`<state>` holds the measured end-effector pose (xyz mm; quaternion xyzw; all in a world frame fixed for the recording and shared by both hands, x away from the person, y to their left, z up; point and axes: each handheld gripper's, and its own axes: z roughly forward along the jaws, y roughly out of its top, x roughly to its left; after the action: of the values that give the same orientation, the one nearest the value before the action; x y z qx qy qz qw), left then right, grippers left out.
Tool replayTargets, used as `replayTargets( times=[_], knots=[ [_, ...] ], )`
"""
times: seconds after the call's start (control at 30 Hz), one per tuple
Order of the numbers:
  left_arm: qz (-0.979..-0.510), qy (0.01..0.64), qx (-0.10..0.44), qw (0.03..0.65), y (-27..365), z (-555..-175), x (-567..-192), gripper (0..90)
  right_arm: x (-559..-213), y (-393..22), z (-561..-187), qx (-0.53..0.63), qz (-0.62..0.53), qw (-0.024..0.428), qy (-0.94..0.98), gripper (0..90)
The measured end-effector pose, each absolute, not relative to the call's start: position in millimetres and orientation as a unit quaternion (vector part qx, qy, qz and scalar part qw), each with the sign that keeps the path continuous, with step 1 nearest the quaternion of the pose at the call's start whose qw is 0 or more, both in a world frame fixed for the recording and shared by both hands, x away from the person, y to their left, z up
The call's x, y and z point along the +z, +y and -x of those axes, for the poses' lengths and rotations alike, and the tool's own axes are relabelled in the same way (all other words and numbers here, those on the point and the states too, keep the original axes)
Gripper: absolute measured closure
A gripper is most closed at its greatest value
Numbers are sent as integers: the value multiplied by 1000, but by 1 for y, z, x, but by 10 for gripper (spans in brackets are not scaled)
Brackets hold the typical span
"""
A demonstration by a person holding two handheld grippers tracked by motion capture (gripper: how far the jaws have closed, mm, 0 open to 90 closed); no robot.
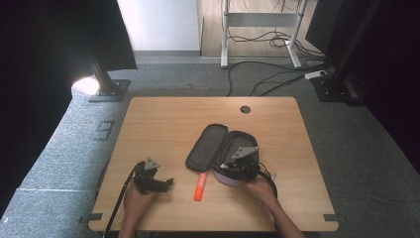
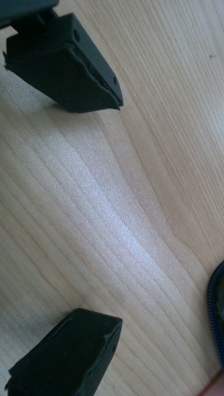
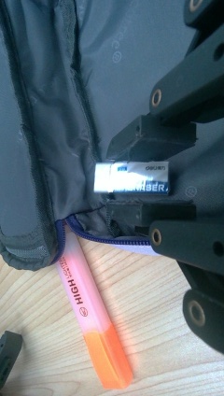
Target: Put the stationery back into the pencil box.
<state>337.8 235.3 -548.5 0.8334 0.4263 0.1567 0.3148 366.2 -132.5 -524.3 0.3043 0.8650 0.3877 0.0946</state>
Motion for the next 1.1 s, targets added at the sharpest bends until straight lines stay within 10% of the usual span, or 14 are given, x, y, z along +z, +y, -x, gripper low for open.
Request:
replayTargets(
  times=[1.1],
  knots=[
    [-833,426,157,315,235,-338,-549,0,-500,-178,-372,381,-340,155,846,437]
  ],
)
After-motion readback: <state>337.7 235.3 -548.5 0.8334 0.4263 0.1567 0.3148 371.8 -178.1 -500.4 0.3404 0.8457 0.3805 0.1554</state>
